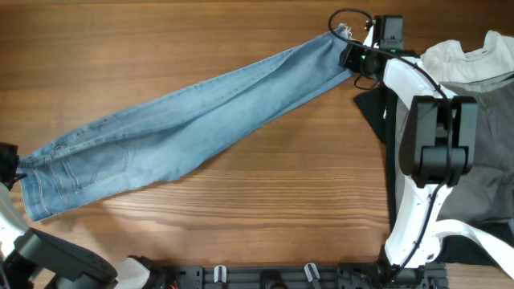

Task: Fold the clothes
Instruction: 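Lower the stacked hems at the top right and hold them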

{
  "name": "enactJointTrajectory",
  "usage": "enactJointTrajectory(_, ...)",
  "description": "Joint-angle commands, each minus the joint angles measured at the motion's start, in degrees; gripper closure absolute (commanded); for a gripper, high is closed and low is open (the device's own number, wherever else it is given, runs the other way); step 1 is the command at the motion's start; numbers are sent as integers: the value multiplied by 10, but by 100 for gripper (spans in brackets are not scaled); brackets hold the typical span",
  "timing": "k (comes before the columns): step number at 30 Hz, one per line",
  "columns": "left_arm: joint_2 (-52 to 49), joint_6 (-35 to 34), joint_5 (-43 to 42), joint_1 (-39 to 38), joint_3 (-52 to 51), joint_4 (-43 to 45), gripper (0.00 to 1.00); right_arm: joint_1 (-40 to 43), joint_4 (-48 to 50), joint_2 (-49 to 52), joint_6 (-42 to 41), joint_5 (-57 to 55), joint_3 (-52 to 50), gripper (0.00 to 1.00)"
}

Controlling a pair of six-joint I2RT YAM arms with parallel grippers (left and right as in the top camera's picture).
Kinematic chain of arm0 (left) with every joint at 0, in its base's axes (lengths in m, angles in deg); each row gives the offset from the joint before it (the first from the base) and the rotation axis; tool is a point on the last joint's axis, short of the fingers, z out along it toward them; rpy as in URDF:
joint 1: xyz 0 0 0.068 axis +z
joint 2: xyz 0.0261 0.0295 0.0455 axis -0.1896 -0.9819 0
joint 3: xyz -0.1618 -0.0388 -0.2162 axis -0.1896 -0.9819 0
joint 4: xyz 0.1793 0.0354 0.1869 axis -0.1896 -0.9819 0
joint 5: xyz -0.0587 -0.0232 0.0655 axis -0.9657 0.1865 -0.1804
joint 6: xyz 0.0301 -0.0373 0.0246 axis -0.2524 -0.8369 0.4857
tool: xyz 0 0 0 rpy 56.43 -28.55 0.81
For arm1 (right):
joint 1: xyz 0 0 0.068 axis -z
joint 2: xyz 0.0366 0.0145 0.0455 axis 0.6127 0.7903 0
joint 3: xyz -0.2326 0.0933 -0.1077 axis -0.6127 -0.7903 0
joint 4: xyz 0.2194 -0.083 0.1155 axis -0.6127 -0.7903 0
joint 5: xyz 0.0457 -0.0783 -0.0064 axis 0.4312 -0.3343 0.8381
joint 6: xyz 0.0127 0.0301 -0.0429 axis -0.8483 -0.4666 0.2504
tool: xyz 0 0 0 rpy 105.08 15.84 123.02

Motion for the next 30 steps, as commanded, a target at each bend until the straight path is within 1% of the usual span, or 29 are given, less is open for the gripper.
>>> enactJointTrajectory(1, -3, 13, 7, -2, 13, -2, 88, 0, 3, 24, -9, 3, 8, 49)
enactJointTrajectory(5, -3, 13, 7, -2, 13, -2, 88, 0, 24, 26, -9, 21, 8, 49)
enactJointTrajectory(8, -3, 13, 7, -2, 13, -3, 88, 0, 47, 26, -9, 65, 8, 49)
enactJointTrajectory(10, -3, 13, 7, -2, 13, -5, 88, -1, 48, 27, -16, 64, 8, 51)
enactJointTrajectory(13, -3, 13, 7, -2, 13, -7, 88, -1, 46, 27, -16, 62, 8, 57)
enactJointTrajectory(16, -3, 13, 7, -2, 13, -7, 87, -1, 41, 27, -15, 50, 8, 81)
enactJointTrajectory(17, -3, 13, 7, -2, 13, -7, 88, -1, 42, 27, -15, 50, 9, 83)
enactJointTrajectory(19, -3, 13, 7, -2, 13, -7, 88, 1, 42, 21, -11, 50, 9, 92)
enactJointTrajectory(21, -3, 14, 7, -2, 13, -7, 88, 4, 41, 6, 6, 49, 9, 96)
enactJointTrajectory(24, -3, 13, 7, -2, 13, -6, 87, 7, 33, -32, 31, 46, 9, 96)
enactJointTrajectory(27, -3, 13, 7, -2, 13, -6, 87, 7, 12, -66, 31, 1, 9, 96)
enactJointTrajectory(30, -3, 14, 7, -2, 13, -3, 87, 7, -7, -77, 31, -28, 9, 96)
